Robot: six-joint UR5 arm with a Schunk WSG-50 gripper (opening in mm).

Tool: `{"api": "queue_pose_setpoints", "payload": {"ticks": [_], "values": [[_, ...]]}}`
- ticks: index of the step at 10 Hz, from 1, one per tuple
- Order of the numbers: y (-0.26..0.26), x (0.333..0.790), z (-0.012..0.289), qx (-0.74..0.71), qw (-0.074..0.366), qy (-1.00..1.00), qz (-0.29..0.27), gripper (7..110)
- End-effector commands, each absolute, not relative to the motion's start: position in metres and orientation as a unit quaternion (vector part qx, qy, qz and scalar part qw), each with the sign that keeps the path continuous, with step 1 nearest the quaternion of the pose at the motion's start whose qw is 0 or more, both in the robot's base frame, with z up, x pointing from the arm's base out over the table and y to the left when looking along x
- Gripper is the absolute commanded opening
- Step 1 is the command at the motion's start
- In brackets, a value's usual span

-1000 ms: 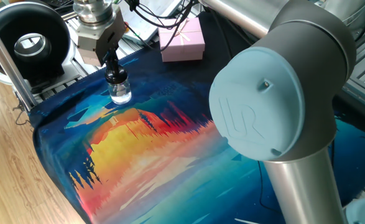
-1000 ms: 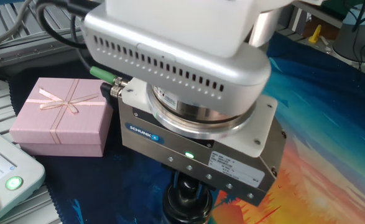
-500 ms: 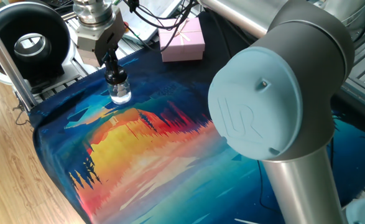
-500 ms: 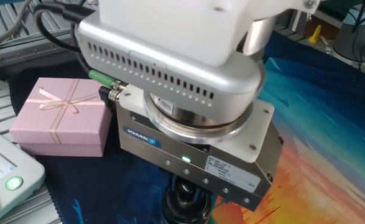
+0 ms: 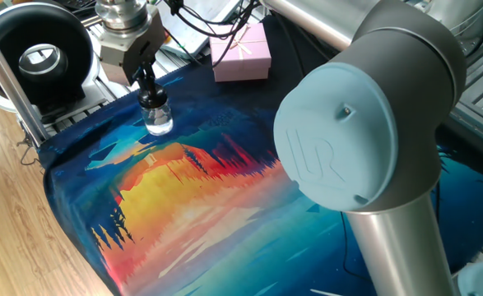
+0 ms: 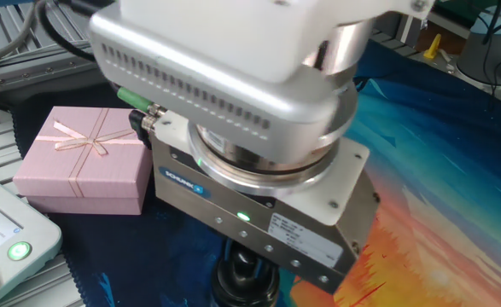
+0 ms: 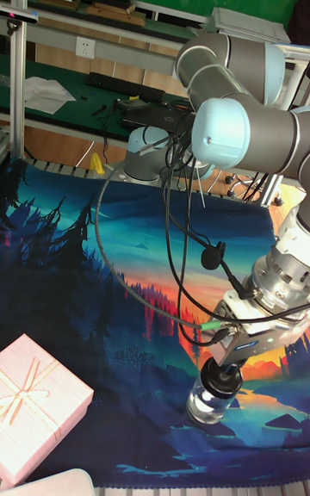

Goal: Screw the lid onto the jar

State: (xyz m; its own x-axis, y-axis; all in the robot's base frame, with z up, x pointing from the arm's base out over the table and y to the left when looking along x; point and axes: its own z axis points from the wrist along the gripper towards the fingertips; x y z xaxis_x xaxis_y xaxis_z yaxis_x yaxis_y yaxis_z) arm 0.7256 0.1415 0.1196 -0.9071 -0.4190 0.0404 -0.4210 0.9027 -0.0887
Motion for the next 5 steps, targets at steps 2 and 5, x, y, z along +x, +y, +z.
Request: {"api": "queue_pose_setpoints", "payload": {"ticks": [2, 5], "values": [[0.142, 0.728, 0.118, 0.171, 0.005, -0.985, 0.035, 7], [0.156, 0.727, 0.120, 0.095, 0.004, -0.995, 0.009, 7]]}}
